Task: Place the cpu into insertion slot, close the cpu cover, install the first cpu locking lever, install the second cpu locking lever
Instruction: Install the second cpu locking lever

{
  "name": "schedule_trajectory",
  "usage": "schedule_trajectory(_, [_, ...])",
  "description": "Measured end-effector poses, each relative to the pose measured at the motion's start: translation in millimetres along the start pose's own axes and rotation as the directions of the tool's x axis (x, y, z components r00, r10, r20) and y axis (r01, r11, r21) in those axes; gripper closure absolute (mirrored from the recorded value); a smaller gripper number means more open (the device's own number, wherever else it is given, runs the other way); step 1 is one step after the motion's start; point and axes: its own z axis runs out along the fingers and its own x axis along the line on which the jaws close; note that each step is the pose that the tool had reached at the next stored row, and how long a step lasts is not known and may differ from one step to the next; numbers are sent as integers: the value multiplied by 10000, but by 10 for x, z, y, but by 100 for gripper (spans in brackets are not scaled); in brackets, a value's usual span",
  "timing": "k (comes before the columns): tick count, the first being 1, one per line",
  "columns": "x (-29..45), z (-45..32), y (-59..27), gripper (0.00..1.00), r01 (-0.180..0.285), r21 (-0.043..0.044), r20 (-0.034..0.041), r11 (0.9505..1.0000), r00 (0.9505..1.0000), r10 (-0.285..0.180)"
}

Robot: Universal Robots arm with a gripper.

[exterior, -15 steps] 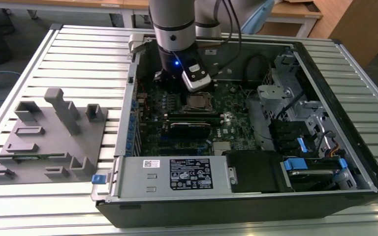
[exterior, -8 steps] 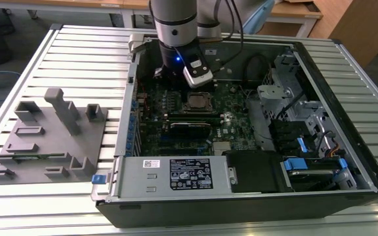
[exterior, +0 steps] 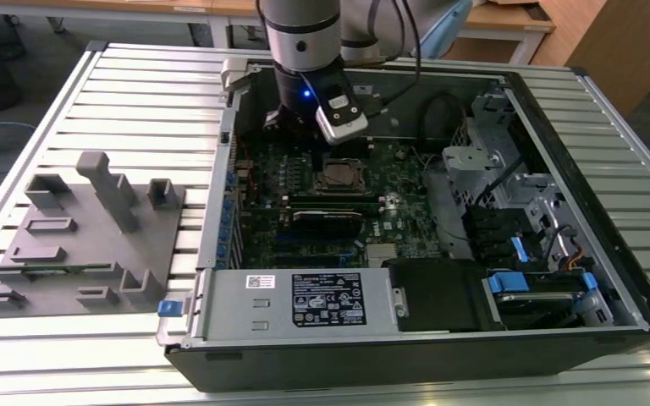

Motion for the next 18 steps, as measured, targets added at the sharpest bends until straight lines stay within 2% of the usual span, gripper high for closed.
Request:
schedule_trajectory(3, [-8,-29,1,89,1,0,-9,10000,10000,-1])
schedule_trajectory(5, [-36,-27,4,89,0,2,-55,10000,10000,0])
schedule_trajectory(10, [-176,-8,13,89,-2,16,-186,10000,9998,2])
schedule_trajectory(12, [-205,-3,9,89,-2,17,-200,10000,9998,2])
schedule_trajectory(18, [-222,0,-44,89,-5,21,-210,10000,9998,6])
